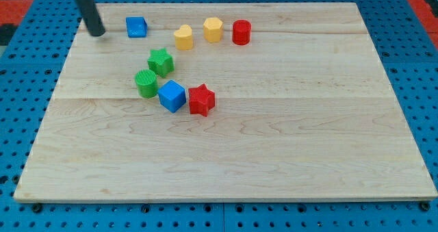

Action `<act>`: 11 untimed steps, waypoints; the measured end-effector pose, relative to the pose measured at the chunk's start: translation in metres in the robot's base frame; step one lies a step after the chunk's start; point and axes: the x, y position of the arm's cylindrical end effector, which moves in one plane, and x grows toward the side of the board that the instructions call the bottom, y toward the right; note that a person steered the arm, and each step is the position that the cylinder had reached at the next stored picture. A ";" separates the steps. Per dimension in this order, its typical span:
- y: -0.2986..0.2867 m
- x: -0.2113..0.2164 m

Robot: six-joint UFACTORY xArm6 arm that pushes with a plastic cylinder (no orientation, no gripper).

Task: Place the blue triangle above the green star

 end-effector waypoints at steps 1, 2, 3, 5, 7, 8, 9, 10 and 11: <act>0.013 -0.020; 0.044 -0.008; 0.082 -0.003; 0.107 -0.007; 0.102 0.040; 0.080 0.041; 0.070 0.054; 0.073 0.068; 0.087 0.078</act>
